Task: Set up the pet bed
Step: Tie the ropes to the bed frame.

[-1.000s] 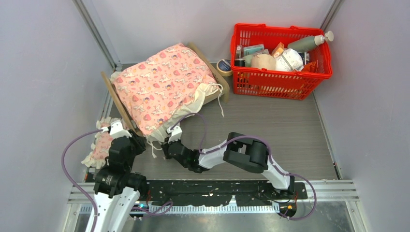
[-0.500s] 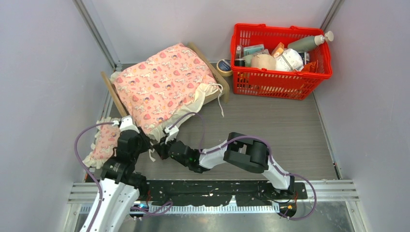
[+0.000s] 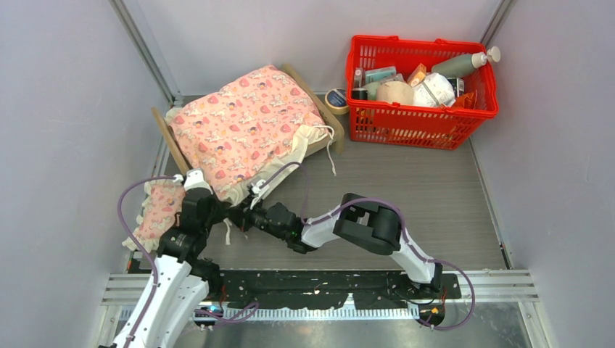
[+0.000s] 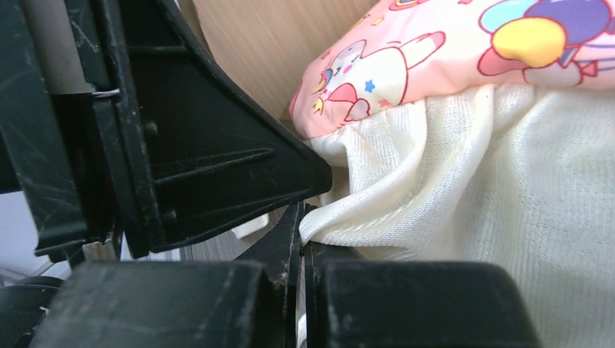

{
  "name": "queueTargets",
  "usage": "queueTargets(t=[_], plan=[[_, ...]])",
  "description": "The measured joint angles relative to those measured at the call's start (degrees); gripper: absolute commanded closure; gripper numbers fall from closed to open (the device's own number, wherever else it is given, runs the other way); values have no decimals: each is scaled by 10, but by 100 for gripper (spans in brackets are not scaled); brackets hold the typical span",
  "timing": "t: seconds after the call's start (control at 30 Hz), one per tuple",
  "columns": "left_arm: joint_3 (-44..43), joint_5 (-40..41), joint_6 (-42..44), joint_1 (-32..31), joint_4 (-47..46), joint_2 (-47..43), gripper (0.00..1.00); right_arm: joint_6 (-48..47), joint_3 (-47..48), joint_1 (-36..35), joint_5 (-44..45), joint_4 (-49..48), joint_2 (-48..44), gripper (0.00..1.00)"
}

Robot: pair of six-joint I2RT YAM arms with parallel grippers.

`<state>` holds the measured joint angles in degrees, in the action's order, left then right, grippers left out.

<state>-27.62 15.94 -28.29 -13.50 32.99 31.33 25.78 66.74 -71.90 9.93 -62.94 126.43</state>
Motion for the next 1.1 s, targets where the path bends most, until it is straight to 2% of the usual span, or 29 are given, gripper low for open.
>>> queueTargets(t=[0.03,0.23,0.37,0.43,0.67,0.93,1.1], plan=[[0,-1,1,0,-1,0,100,-2,0,2,-9,-10,3,95],[0,-15,0,0,-1,-20,100,-4,-3,15,-60,-57,27,95],[0,-19,-4,0,3,-48,100,-2,-12,18,-64,-60,27,95],[0,-18,-7,0,5,-56,100,2,-24,19,-55,-50,27,92],[0,-20,-13,0,12,-59,100,53,-28,15,35,135,8,77],[18,-28,-17,0,11,-59,100,69,30,-17,142,299,-7,72],[22,-30,-19,0,11,-66,100,69,63,-27,183,364,-6,67]])
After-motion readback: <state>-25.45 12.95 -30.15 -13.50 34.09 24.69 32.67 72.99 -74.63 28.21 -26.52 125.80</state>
